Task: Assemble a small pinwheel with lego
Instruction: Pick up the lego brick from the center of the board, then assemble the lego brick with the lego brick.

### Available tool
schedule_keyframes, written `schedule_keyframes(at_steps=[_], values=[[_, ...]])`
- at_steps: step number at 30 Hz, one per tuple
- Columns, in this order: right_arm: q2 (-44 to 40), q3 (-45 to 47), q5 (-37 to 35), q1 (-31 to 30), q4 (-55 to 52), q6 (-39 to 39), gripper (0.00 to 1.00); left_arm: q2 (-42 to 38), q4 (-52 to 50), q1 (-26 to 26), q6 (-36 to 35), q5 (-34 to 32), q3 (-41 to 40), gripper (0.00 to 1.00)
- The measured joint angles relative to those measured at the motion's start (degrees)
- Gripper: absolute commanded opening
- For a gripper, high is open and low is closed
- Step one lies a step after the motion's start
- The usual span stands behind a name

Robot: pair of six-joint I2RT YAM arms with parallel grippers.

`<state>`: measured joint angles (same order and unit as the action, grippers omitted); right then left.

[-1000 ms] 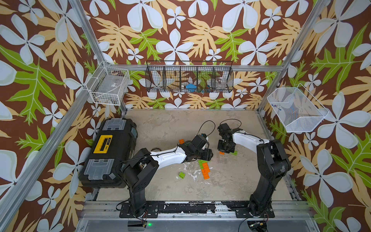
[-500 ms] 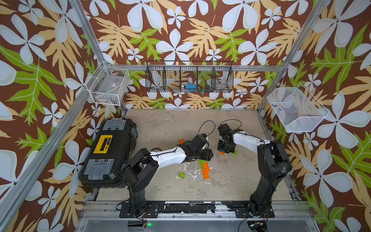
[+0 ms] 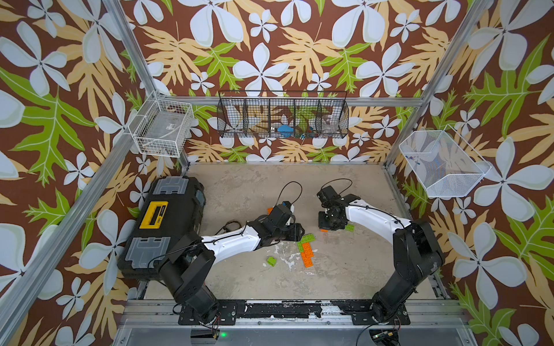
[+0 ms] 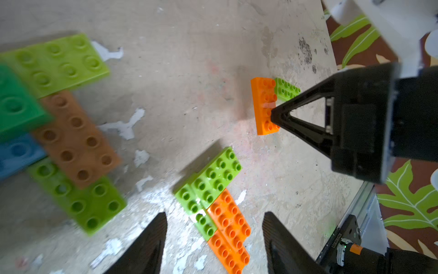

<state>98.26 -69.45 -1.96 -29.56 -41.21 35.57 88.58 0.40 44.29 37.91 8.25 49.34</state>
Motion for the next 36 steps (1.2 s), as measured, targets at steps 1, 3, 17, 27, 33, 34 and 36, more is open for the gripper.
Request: schedule_keyframes(at_steps=[1,3,17,27,33,34,36], values=[[0.15,-1.03,0.2,-1.73,-0.15,0.0,0.11,-1.75,0.31,-0.87,0.57,0.02,-1.92,0.67],[0.9,-3.34,0.5,-5.49,-0.42,0.0,0.11,-6.32,1.55,-3.28,2.43,0.13,-6.73,0.67],[9.4,-9.97,3.15,-15.52,-2.51,-2.82,0.11,-21.49,2.84,-11.23,6.93,1.57,-20.59,0.68],[11.96,-10.8,1.77,-15.78,-3.63,-4.2,0.1,-21.07,3.15,-11.26,6.95,2.36,-20.35,0.68],[13.44,-10.95,1.07,-15.8,-3.76,-4.31,0.1,-20.98,3.17,-11.26,6.95,2.56,-20.35,0.68],[13.53,-11.06,0.79,-15.8,-3.74,-4.33,0.1,-20.98,3.15,-11.26,6.95,2.56,-20.35,0.68],[13.7,-11.19,0.35,-15.8,-3.63,-4.5,0.1,-20.94,3.17,-11.26,6.93,2.56,-20.35,0.68]])
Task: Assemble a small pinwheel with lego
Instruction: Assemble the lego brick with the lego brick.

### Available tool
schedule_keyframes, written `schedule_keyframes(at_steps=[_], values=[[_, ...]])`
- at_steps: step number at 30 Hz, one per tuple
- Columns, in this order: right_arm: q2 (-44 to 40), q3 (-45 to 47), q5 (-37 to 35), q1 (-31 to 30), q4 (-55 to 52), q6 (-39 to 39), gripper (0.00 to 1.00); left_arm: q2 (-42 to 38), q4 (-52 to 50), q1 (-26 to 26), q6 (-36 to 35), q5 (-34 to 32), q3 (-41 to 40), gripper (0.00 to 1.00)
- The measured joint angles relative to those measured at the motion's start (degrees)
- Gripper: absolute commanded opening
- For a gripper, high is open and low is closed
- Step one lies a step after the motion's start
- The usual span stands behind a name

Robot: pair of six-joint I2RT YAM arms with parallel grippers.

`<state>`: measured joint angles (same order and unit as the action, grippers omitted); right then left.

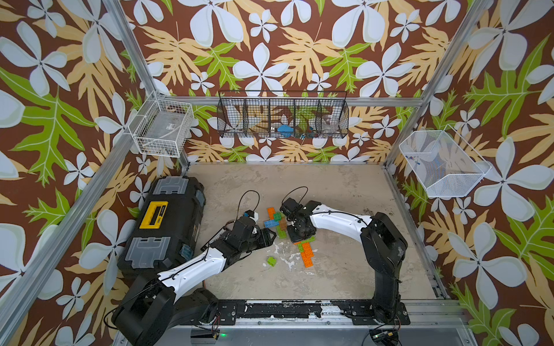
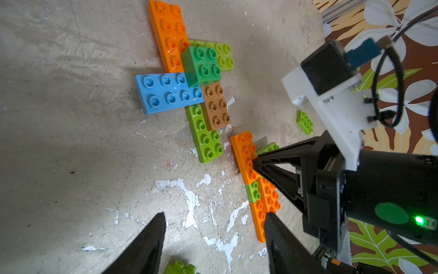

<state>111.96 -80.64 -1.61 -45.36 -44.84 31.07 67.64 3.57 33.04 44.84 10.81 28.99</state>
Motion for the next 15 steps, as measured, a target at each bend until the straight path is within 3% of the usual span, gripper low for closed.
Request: schedule_keyframes(at_steps=[15], values=[[-1.6,2.91,-0.72,-0.17,2.45,-0.63,0.1,1.25,0.09,0.0,0.0,0.22,0.31,0.68]])
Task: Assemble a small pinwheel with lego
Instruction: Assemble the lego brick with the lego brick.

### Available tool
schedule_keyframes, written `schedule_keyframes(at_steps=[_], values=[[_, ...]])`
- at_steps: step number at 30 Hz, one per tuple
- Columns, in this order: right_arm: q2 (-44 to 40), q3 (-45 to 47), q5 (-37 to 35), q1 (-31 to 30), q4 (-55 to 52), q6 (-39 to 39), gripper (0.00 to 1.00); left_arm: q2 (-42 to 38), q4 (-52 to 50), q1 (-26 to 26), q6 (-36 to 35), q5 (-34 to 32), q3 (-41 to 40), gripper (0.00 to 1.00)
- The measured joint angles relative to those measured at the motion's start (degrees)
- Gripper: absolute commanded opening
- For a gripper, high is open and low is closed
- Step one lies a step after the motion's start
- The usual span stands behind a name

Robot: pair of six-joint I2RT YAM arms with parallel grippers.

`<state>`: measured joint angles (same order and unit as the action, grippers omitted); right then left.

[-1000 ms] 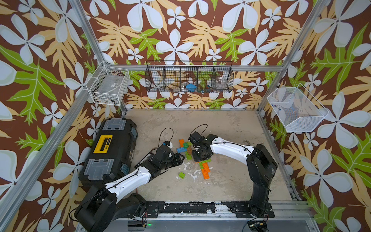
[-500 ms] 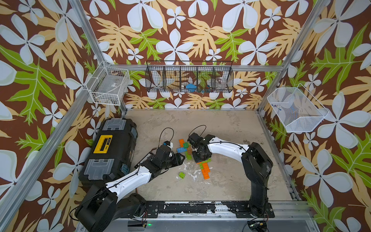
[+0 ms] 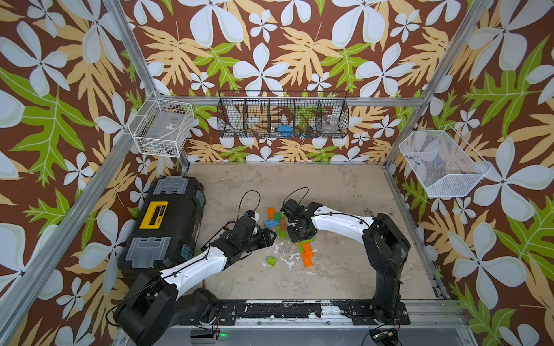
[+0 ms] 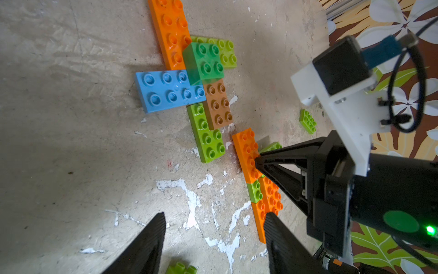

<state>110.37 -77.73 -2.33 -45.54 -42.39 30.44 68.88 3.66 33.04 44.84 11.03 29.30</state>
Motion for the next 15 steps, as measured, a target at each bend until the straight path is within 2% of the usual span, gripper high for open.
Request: schedule_keyframes(at_steps=[15], values=[[0.55,0.04,-1.05,-0.74,-1.29,-0.04,0.1,0.24,0.04,0.0,0.0,0.24,0.0,0.68]])
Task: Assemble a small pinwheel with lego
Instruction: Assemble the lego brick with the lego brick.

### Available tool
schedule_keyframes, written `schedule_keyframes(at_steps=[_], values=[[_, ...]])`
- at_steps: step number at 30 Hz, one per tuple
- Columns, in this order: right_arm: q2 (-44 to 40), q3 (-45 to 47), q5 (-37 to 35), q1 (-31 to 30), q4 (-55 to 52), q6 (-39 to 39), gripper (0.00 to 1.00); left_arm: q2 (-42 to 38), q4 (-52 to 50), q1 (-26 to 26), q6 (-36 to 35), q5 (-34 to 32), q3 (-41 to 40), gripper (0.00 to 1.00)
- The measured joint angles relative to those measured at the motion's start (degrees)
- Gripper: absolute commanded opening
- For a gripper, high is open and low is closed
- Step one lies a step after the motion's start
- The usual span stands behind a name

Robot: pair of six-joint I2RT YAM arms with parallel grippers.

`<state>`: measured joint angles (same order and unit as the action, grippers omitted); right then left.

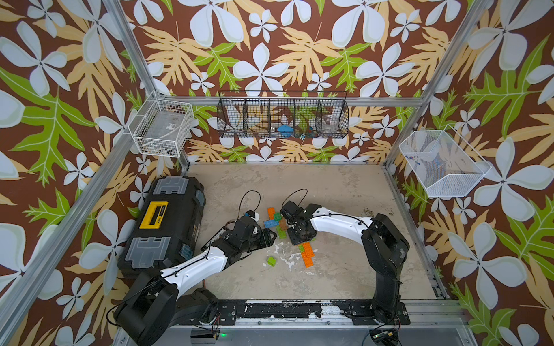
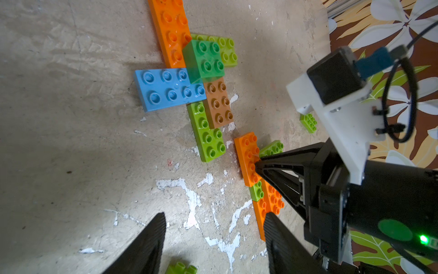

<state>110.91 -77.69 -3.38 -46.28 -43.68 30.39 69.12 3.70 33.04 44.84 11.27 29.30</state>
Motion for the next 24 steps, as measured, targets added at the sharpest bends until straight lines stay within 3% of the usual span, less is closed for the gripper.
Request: schedule_keyframes(at_steps=[8,24], values=[[1.33,-0.13,-0.48,-0.17,-0.33,0.04,0.11,0.35,0.0,0.0,0.0,0.17,-0.04,0.68],[-0.87,-4.17,0.39,0.13,-5.9,0.28,0.21,0.72,-0.04,0.0,-0.24,0.63,1.18,0.68]])
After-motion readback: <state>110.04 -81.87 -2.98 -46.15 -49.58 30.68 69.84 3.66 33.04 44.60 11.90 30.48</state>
